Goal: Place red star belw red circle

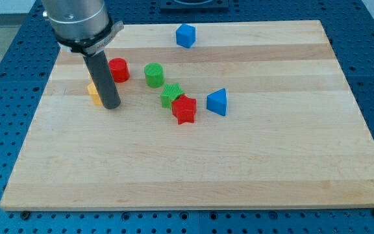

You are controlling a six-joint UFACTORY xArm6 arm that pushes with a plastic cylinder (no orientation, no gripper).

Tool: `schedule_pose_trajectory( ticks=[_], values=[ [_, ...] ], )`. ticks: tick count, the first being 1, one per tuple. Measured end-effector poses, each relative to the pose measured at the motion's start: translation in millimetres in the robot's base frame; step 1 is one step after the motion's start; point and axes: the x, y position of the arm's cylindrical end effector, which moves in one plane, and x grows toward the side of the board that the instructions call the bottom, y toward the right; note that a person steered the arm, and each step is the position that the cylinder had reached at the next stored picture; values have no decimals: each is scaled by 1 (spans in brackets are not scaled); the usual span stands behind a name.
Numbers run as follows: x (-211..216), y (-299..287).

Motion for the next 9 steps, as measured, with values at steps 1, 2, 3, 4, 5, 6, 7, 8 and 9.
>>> schedule_pose_trajectory(
  ticks=[1, 2, 3, 4, 5, 6, 7, 8, 9],
  values=[
    [-4, 0],
    [-7, 0],
    [4, 1],
    [49, 29],
    [76, 94],
    [86, 152],
    [66, 190],
    [39, 194],
    [39, 154]
  ],
)
